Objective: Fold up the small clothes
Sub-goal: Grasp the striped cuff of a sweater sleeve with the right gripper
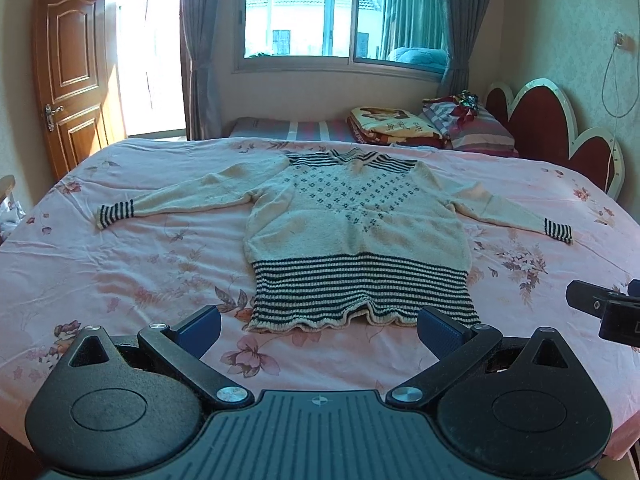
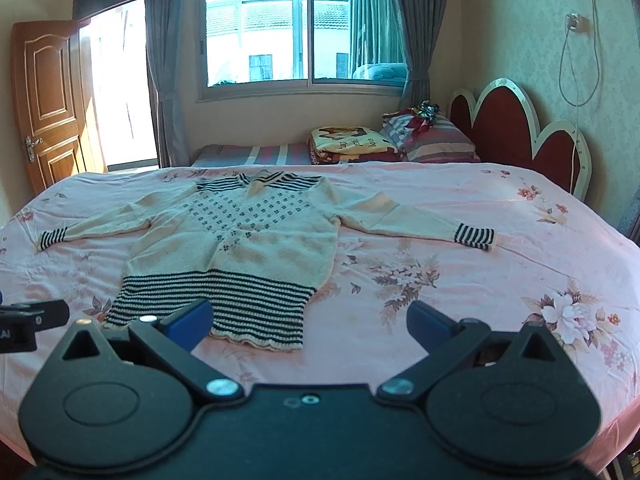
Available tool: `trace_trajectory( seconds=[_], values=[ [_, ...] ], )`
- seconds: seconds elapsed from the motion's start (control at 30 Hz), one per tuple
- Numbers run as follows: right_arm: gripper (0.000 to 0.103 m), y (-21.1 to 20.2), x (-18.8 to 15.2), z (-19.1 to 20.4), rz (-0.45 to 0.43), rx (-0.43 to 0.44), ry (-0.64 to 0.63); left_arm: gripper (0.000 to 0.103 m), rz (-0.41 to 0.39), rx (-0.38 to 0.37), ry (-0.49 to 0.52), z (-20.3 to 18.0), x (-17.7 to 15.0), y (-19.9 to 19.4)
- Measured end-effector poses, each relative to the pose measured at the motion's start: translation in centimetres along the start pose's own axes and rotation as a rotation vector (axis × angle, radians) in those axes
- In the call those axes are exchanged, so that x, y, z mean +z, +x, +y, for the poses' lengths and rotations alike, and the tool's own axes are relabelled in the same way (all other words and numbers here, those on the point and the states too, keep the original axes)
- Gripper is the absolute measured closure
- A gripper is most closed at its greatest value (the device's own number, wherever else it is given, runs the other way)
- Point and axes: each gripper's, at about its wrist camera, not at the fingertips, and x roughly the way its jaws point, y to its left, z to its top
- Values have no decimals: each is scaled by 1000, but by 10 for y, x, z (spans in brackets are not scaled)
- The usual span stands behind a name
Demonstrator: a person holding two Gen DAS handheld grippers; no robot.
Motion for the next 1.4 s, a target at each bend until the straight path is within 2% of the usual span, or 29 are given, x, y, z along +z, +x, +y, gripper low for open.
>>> trace_trajectory(
  seconds=[0.07,0.2,0.27,0.37,0.4,0.43,0.47,0.5,0.57,0.7,0.87,0.93,1.0,1.07,1.13,1.2,1.27,1.33,1.4],
  values=[
    [1,19,5,-13,19,-9,51,0,-15,-14,22,3,7,12],
    [1,55,23,-39,44,-13,150,0,-98,-17,-92,25,30,51],
    [2,75,34,-56,22,-23,209,0,-81,37,-77,31,46,82],
    [10,108,51,-89,-6,-46,335,0,-50,58,-95,43,68,126],
    [23,120,55,-101,-11,-55,380,0,-30,57,-125,48,76,140],
    [42,133,59,-114,-11,-66,429,0,-7,56,-142,52,82,153],
    [49,145,62,-127,-11,-81,471,0,10,60,-141,53,87,166],
    [51,155,64,-138,-21,-91,505,0,17,63,-125,53,93,180],
    [49,174,66,-159,-50,-127,547,0,20,57,-111,53,100,201],
    [46,219,63,-204,-42,-157,672,0,64,26,-195,56,103,236],
    [50,291,43,-267,25,-171,870,0,116,127,-184,42,101,272],
    [57,313,34,-283,60,-156,934,0,116,143,-198,35,102,279],
    [56,322,33,-287,22,-132,929,0,95,119,-212,29,105,285],
    [56,331,36,-286,7,-117,917,0,78,80,-295,29,108,292],
    [56,338,37,-287,-7,-100,911,0,79,114,-324,27,112,300],
    [59,342,39,-286,-11,-101,891,0,131,158,-262,20,118,313],
    [72,345,43,-285,-5,-121,869,0,172,205,-212,18,123,324],
    [89,349,48,-287,2,-141,854,0,179,193,-236,26,123,332],
    [92,352,54,-284,4,-159,814,0,205,160,-254,38,123,342]
  ],
)
